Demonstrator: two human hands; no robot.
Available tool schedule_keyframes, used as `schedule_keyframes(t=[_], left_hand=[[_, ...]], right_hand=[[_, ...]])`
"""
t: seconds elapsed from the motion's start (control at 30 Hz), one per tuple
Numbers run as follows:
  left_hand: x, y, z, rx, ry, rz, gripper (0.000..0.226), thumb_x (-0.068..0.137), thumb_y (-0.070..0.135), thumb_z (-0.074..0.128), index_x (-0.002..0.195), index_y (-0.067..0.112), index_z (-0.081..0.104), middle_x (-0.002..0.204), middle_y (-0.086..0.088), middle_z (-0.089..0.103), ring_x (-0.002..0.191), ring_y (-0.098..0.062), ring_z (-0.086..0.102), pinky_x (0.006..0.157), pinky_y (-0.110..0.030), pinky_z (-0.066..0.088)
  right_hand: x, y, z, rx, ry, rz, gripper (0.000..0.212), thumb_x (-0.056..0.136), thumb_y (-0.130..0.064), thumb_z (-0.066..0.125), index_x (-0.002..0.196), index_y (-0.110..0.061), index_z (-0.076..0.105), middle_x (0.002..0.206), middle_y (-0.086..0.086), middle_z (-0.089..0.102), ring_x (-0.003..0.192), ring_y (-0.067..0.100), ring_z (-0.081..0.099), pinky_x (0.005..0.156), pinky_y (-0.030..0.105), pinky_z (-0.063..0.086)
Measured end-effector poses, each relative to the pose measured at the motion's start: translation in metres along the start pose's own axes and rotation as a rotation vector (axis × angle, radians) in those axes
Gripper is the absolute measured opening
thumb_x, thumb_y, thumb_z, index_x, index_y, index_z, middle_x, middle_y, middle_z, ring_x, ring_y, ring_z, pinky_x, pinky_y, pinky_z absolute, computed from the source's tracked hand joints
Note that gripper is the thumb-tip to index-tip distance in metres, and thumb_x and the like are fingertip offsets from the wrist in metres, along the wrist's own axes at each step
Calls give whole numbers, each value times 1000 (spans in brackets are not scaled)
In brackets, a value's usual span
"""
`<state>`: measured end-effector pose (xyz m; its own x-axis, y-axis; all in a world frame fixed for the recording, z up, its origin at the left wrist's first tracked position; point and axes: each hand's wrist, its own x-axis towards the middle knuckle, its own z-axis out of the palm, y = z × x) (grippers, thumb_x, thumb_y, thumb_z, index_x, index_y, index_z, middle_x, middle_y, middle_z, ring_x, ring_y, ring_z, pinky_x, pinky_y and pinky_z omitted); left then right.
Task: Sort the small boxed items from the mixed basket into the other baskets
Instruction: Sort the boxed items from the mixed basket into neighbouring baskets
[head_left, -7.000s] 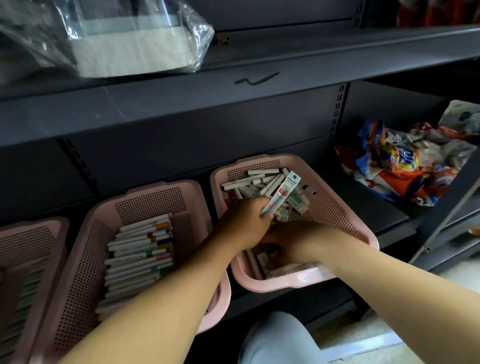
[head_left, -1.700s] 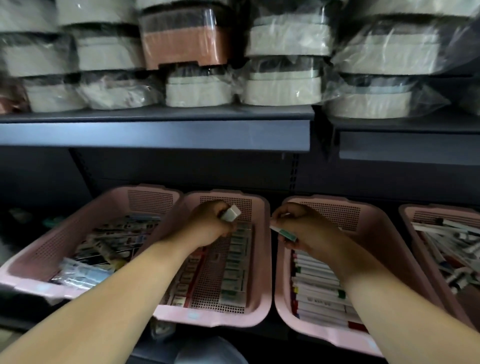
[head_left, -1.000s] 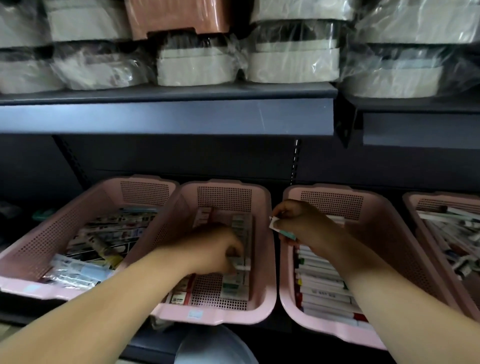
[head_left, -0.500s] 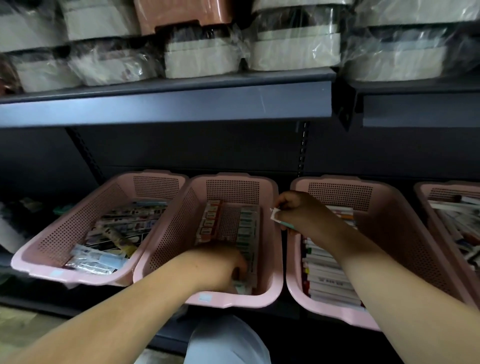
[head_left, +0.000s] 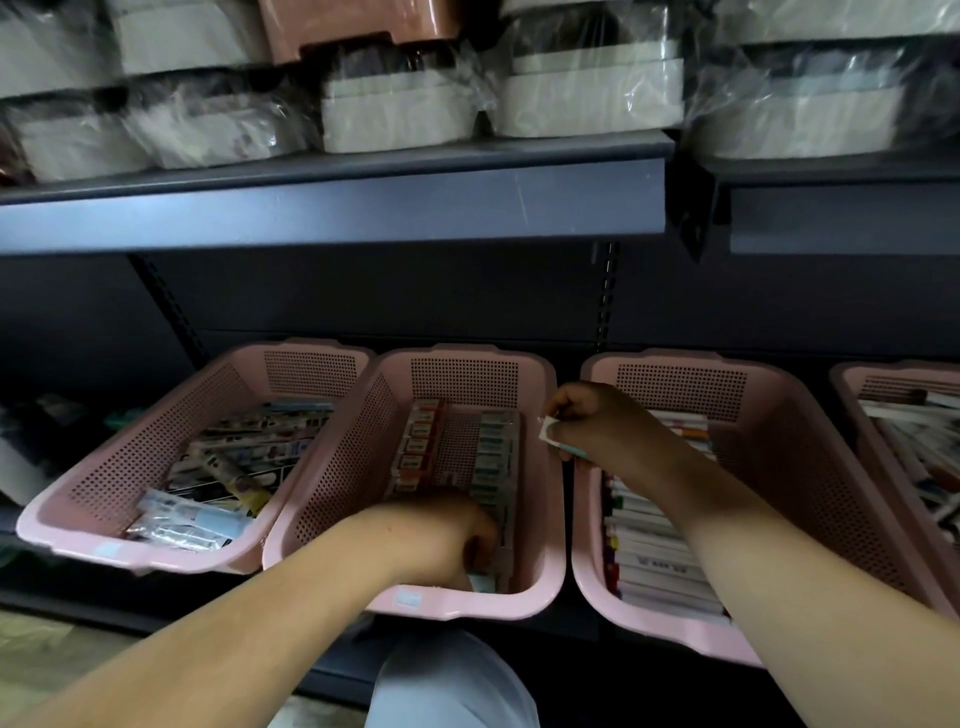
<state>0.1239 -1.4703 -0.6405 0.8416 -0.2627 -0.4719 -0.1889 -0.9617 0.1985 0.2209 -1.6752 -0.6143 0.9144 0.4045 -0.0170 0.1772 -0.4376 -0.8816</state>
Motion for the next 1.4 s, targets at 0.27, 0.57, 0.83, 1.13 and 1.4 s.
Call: schedule_keyframes(t=[0.27, 0.57, 0.83, 1.13, 1.4], left_hand=[[-1, -2, -1, -67, 35, 9, 20, 82, 33, 81, 91, 24, 66, 90, 8, 66, 85, -15, 63, 69, -28, 49], [6, 1, -32, -506, 664, -25, 17, 79, 57, 78, 88, 50, 66, 88, 22, 69, 87, 0, 66, 85, -33, 57], [17, 0, -41, -197, 893, -15, 22, 87, 59, 71, 90, 44, 56, 82, 21, 59, 79, -2, 58, 60, -17, 36], [59, -44, -59, -215, 636, -61, 9, 95, 46, 70, 102, 42, 70, 100, 17, 72, 93, -4, 67, 84, -34, 58], [111, -53, -64, -258, 448, -117, 22, 100, 47, 55, 96, 33, 73, 107, 8, 71, 97, -13, 65, 95, -42, 54]], right_hand=[[-2, -5, 0, 43, -13, 23, 15, 89, -10, 71, 98, -22, 68, 95, 3, 69, 78, 20, 70, 56, 24, 53], [8, -21, 12, 59, 54, -19, 13, 83, -14, 77, 81, -16, 65, 69, 1, 66, 66, 15, 64, 68, 34, 53], [10, -30, 27, 282, 54, 24, 16, 87, 0, 68, 75, -6, 60, 65, 7, 64, 59, 15, 65, 52, 23, 51], [16, -6, 19, -571, 47, -176, 8, 92, -27, 63, 88, -21, 63, 80, -8, 59, 73, 10, 58, 60, 26, 43], [22, -1, 12, -549, -7, -166, 12, 89, -14, 62, 82, -23, 64, 76, -13, 57, 66, -3, 53, 53, 13, 37]])
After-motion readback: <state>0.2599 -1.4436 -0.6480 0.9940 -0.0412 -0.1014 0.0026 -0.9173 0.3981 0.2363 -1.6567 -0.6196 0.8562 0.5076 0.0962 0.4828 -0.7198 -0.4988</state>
